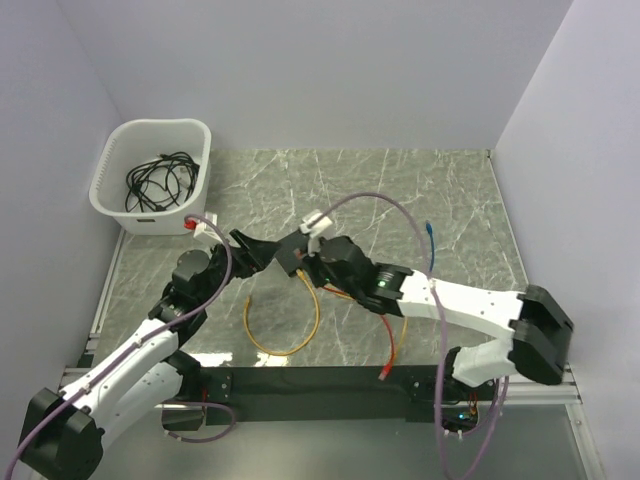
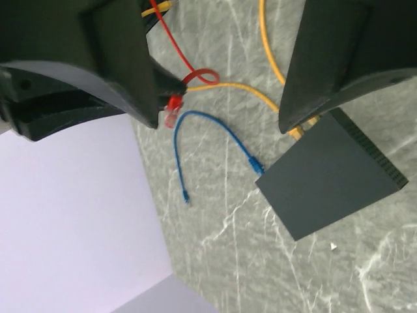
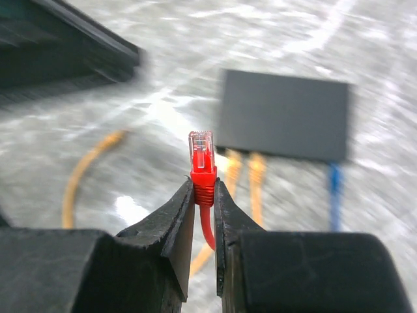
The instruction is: Insert the plug into the switch port
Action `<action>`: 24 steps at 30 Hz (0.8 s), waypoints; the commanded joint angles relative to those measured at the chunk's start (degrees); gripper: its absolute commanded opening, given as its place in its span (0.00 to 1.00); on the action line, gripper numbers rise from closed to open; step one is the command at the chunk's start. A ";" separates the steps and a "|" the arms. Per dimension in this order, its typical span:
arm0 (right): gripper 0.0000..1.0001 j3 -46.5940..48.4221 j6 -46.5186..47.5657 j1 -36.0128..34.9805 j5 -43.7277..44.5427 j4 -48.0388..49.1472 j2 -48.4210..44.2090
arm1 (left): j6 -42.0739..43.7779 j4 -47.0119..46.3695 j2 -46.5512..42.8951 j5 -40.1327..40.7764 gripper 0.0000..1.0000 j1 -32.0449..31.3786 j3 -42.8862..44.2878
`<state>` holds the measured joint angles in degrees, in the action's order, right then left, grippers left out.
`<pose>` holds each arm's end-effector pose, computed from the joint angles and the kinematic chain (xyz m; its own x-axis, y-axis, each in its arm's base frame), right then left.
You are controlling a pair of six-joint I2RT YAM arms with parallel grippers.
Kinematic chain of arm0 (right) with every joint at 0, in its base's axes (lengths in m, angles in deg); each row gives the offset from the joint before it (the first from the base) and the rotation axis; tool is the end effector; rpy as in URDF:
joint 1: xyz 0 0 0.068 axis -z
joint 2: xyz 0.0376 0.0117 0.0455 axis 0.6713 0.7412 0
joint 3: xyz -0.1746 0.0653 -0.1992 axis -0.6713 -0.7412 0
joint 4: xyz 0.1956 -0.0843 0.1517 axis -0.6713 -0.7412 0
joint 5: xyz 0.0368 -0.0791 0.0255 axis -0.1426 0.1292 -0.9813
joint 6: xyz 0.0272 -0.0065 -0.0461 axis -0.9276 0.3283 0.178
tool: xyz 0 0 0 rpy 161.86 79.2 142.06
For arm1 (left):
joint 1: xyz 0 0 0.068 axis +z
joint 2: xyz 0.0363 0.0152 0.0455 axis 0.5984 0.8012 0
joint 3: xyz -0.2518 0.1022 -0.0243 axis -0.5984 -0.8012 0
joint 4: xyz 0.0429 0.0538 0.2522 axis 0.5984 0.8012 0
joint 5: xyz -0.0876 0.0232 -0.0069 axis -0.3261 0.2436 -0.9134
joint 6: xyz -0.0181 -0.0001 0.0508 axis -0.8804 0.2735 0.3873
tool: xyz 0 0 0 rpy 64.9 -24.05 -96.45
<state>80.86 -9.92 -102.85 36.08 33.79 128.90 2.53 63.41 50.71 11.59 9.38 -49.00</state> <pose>0.1638 0.2743 0.2785 -0.3238 -0.2641 -0.9085 -0.6990 0.7139 0.0416 0.1682 -0.0914 0.2433 -0.5109 -0.6343 -0.5802 0.2415 0.5418 -0.8050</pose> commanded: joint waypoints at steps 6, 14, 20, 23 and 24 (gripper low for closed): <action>0.00 -9.01 -0.87 5.56 9.86 -2.30 -12.74 | 4.64 -1.73 -4.82 4.74 0.96 0.48 -0.82; 0.00 -8.84 -5.17 13.48 5.12 -6.17 -9.68 | 12.11 -2.42 -1.94 9.75 0.99 1.53 2.86; 0.00 -7.26 -6.06 14.98 0.46 -5.99 -2.04 | 15.28 -11.38 10.08 1.78 0.99 7.94 6.03; 0.00 -6.64 -6.32 15.77 -3.14 -5.03 1.74 | 17.47 -20.32 17.90 -2.02 0.99 9.44 7.88; 0.00 -6.55 -6.41 16.12 -4.36 -4.68 3.32 | 18.09 -21.84 20.20 -3.50 0.99 10.06 8.58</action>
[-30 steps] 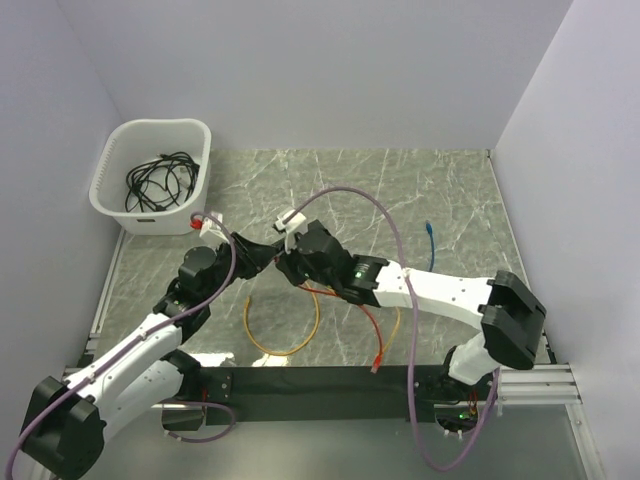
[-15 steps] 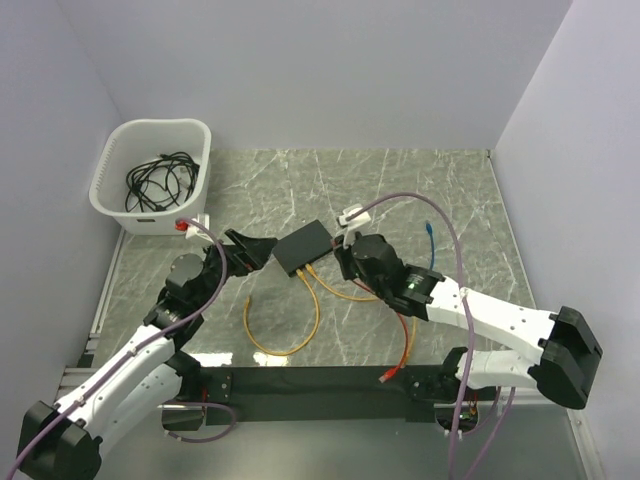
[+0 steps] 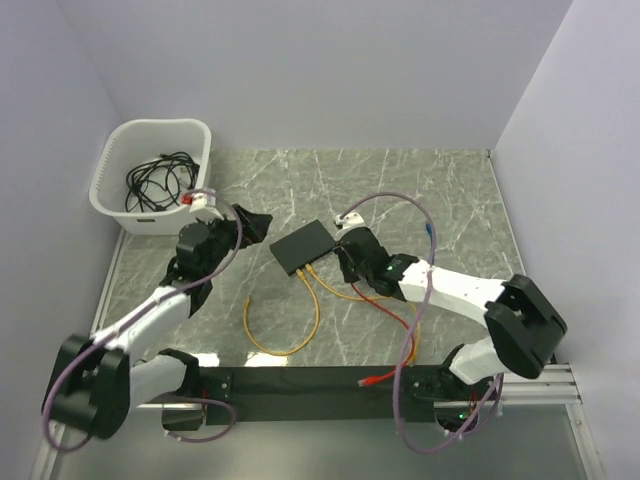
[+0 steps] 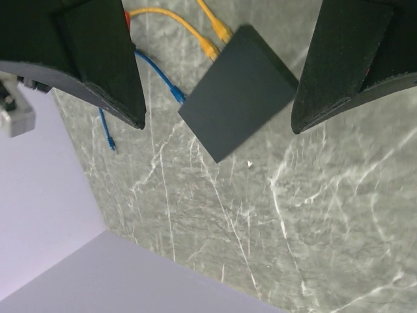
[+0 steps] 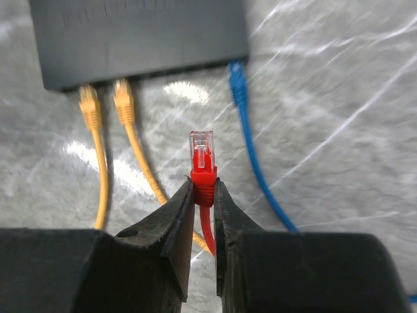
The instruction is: Insert the plug into the switch port
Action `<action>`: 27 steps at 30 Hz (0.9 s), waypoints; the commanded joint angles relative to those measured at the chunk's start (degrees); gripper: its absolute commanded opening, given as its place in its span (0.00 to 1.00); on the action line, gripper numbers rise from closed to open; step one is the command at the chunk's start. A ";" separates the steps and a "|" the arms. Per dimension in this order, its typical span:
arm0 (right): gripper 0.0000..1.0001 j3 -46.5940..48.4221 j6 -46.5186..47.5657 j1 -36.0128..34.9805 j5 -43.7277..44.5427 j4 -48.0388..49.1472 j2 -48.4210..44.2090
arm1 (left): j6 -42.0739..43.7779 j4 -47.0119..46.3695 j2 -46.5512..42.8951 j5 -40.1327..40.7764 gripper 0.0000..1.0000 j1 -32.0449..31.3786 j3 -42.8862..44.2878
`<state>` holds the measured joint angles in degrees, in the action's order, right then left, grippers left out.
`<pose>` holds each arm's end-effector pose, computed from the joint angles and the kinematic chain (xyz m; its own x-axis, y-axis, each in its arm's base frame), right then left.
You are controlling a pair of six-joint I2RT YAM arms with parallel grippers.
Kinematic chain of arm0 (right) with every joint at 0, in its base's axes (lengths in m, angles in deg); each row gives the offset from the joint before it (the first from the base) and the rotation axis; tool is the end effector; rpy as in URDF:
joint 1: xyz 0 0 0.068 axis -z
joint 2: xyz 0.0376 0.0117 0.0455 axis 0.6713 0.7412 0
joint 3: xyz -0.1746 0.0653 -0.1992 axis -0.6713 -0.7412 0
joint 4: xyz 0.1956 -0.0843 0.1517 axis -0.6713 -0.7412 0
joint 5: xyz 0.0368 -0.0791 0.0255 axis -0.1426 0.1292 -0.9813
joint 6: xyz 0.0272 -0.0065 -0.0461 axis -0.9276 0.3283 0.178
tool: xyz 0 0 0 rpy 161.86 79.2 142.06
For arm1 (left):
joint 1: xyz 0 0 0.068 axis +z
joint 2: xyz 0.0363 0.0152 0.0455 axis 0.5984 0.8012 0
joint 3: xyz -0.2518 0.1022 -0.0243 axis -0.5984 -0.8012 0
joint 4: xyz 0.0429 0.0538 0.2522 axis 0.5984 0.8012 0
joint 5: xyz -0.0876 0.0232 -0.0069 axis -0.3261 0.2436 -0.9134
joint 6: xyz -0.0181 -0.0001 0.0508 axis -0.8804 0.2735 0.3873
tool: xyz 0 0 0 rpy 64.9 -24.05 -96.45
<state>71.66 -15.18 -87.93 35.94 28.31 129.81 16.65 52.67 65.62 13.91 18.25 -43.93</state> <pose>0.2119 0.2055 0.2118 -0.5844 -0.2555 -0.7702 -0.4410 0.8968 0.0371 0.2222 -0.0769 0.2446 -0.3221 -0.5586 -0.7644 0.2307 0.7368 -0.6356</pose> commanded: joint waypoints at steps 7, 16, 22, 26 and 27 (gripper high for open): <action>0.00 4.49 -0.62 2.69 -15.66 3.89 9.27 | 3.81 -21.04 27.69 -17.75 0.97 4.00 12.55; 0.00 8.53 -0.09 4.44 -18.13 3.19 15.33 | -0.76 -29.92 48.09 -29.56 0.83 4.18 20.38; 0.00 9.77 -0.70 6.29 -19.80 3.54 17.97 | -1.82 -30.81 52.42 -32.29 0.81 3.91 21.96; 0.00 10.99 -0.88 6.91 -20.68 3.63 19.64 | 0.19 -28.35 53.04 -31.94 0.80 3.04 22.67; 0.00 11.17 -0.88 6.91 -20.77 3.54 20.16 | 0.55 -27.39 53.22 -31.59 0.80 2.60 22.93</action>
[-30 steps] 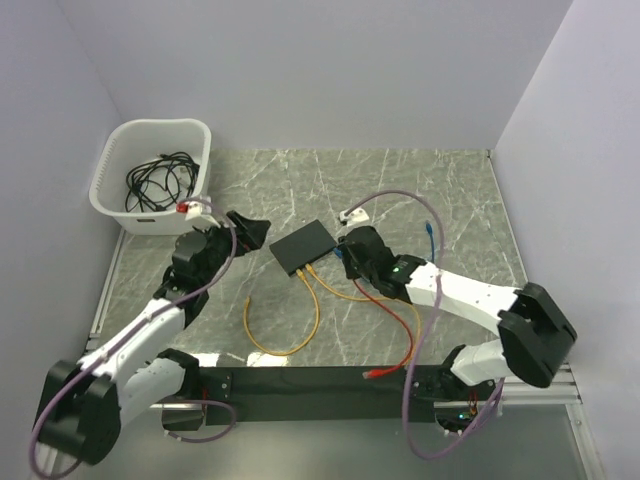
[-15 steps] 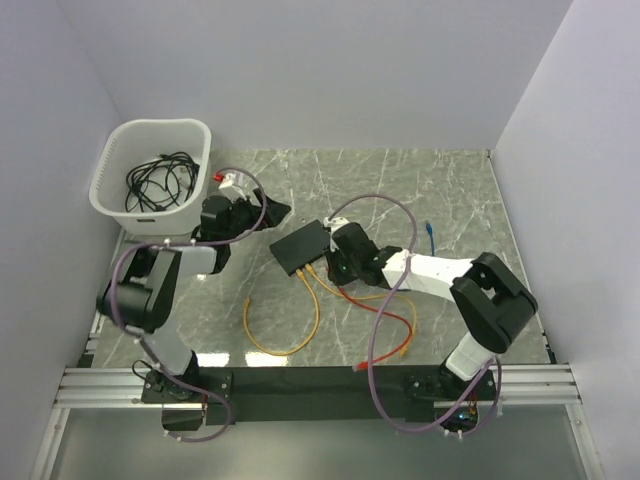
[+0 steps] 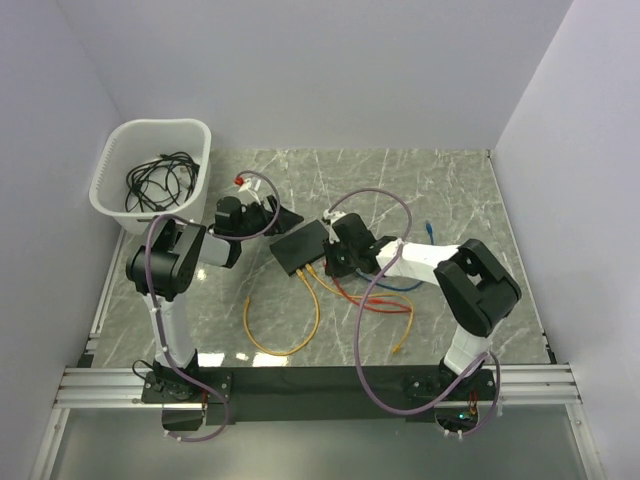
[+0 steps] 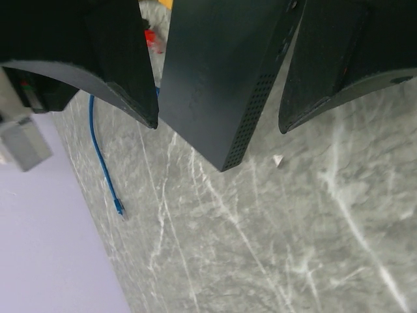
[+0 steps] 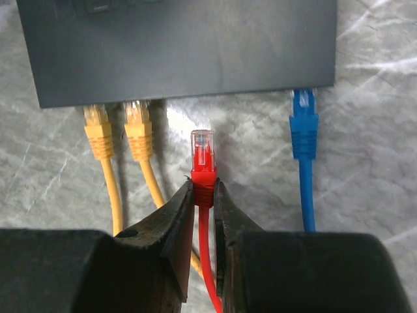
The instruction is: Insert the plug into the switch port
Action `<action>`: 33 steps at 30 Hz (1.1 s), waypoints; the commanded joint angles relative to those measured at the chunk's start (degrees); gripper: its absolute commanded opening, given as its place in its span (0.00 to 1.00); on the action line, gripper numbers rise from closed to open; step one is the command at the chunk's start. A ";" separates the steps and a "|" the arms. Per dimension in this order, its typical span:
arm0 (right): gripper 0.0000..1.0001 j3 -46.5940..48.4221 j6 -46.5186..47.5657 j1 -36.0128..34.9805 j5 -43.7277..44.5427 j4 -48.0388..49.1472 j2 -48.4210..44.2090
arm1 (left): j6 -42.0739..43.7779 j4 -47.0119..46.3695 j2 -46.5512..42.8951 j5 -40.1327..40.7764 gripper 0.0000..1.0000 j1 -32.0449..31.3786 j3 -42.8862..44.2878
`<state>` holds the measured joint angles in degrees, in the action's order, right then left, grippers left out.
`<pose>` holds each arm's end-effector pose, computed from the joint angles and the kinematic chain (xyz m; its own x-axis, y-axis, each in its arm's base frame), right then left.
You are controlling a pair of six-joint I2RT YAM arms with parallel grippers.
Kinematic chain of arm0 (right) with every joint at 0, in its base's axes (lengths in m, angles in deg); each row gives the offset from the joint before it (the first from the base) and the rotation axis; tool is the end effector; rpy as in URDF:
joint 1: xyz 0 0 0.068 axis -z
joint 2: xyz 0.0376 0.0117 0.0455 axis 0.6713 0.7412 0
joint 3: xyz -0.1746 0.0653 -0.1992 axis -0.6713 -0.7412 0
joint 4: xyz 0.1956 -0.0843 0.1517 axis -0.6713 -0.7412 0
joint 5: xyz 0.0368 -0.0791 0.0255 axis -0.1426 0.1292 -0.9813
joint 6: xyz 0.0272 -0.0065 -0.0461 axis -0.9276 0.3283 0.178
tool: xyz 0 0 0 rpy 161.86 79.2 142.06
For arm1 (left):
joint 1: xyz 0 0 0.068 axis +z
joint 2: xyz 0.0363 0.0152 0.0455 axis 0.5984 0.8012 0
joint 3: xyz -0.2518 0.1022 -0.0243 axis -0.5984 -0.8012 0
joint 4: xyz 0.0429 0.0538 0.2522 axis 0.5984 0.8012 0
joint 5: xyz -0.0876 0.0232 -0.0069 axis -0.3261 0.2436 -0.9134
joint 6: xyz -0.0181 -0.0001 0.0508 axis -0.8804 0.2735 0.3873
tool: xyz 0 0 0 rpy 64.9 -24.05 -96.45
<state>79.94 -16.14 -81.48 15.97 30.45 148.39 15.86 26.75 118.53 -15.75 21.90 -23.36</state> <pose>0.2682 0.2246 0.1595 -0.7448 -0.2712 -0.6097 -0.5071 0.8240 0.2529 0.3615 -0.1162 0.1336 -0.6363 -0.3858 -0.6681 0.4267 0.5455 -0.7214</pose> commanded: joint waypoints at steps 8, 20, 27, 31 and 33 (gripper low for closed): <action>0.00 4.39 0.08 0.46 1.58 0.43 3.26 | 5.73 4.87 1.44 1.32 0.77 -4.66 5.00; 0.00 6.05 -0.71 0.55 2.20 0.61 5.90 | 3.71 2.41 4.78 0.62 0.75 -5.63 3.95; 0.00 7.20 -0.53 0.55 4.39 -0.01 5.72 | 4.24 2.85 5.31 0.36 0.71 -5.80 3.51; 0.00 7.46 -0.45 0.38 5.53 -0.10 4.76 | 5.11 4.07 6.01 0.36 0.67 -6.07 4.04; 0.00 7.81 -0.27 0.20 6.24 -0.45 4.41 | 5.47 4.52 6.19 0.45 0.65 -6.24 4.13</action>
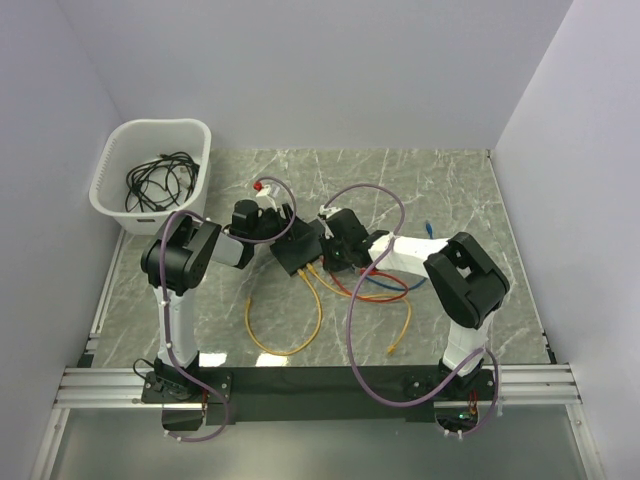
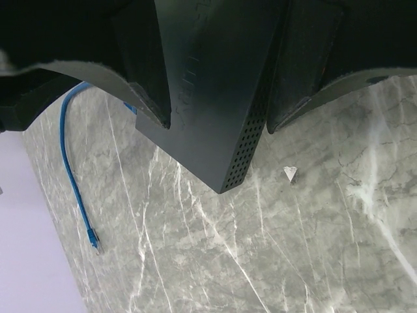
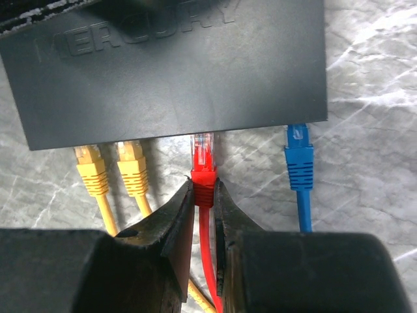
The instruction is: Insert the plug into the switch port
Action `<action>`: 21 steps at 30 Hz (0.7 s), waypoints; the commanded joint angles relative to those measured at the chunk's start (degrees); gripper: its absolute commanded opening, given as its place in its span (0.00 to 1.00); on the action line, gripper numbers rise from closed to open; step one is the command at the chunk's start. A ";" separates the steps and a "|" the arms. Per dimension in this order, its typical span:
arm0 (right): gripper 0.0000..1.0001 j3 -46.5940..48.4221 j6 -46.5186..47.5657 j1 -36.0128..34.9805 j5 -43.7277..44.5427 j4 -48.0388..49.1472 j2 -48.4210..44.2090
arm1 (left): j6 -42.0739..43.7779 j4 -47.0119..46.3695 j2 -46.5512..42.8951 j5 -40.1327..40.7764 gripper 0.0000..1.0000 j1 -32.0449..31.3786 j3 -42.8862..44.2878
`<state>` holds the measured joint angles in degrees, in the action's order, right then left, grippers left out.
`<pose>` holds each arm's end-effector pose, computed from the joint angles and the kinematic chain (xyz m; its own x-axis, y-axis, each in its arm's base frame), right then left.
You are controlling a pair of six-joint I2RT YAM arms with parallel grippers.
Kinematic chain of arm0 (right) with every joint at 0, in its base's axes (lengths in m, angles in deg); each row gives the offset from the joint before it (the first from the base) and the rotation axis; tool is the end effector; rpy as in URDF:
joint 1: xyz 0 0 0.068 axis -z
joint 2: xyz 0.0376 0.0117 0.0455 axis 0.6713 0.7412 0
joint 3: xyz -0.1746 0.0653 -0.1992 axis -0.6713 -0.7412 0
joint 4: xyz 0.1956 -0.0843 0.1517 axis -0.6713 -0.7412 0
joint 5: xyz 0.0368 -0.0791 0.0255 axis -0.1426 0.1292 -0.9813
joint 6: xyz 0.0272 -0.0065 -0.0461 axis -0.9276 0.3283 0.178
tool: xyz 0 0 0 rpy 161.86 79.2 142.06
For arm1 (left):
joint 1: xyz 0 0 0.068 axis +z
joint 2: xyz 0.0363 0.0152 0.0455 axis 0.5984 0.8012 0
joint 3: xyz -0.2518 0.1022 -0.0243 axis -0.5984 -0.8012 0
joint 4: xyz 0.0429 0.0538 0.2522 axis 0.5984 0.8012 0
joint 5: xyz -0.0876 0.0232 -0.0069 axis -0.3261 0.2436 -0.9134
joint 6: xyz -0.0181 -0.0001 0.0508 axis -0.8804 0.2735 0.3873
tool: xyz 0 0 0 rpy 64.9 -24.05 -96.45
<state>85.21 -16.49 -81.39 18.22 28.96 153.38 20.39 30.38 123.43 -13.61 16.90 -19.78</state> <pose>0.2861 0.2367 0.1543 -0.7535 -0.2680 -0.6003 -0.4806 0.8477 0.2247 0.3636 -0.1510 0.1115 -0.6726 -0.2842 -0.6833 0.4513 0.5742 -0.6831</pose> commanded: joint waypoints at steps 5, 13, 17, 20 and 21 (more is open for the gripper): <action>0.00 4.39 0.70 -0.85 6.27 -0.10 0.12 | 1.38 1.68 1.21 -1.43 0.64 -1.59 0.54; 0.00 7.02 0.79 -2.26 6.80 -0.98 1.27 | 2.09 2.91 1.47 -1.08 0.63 -2.29 1.25; 0.00 8.08 0.96 -3.23 6.97 -0.81 1.88 | 1.74 2.74 1.30 -0.82 0.61 -2.29 0.72; 0.00 8.52 0.96 -3.58 7.24 -0.37 2.23 | 1.91 2.56 1.12 -1.17 0.61 -2.47 0.46; 0.00 8.43 1.13 -3.67 7.41 -0.19 2.32 | 1.91 2.56 1.03 -1.25 0.61 -2.47 0.19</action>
<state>89.99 -15.95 -84.19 24.82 23.10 155.19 22.18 30.79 124.04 -12.36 16.33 -19.23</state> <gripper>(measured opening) 0.206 0.613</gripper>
